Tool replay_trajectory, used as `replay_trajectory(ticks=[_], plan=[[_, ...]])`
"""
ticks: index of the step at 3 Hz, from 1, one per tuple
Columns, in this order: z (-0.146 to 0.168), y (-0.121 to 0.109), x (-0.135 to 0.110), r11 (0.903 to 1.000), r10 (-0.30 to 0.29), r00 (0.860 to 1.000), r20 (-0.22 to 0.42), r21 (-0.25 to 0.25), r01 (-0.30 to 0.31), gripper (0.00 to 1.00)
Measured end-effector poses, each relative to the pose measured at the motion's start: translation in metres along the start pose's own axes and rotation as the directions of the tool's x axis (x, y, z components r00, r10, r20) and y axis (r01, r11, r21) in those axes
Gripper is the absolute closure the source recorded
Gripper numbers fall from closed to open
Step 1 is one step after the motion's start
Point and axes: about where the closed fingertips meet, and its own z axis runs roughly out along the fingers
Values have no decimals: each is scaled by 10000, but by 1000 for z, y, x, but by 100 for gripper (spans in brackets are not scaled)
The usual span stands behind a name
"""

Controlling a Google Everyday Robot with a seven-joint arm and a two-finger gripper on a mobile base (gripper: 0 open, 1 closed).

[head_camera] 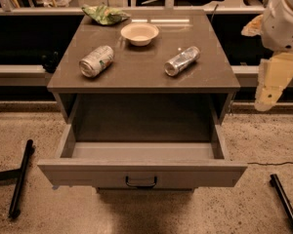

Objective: Place redbull can into top drawer

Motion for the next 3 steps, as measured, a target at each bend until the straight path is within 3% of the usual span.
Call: replay_trajectory(ticks=[1,2,3], plan=[[21,-34,-5,9938,-1079,9940,203,-263,1085,0],[41,-67,-18,9824,-1786,9800,876,-393,1825,0],[96,-115,-56,9714,-2256,9619,1542,-389,2340,0]])
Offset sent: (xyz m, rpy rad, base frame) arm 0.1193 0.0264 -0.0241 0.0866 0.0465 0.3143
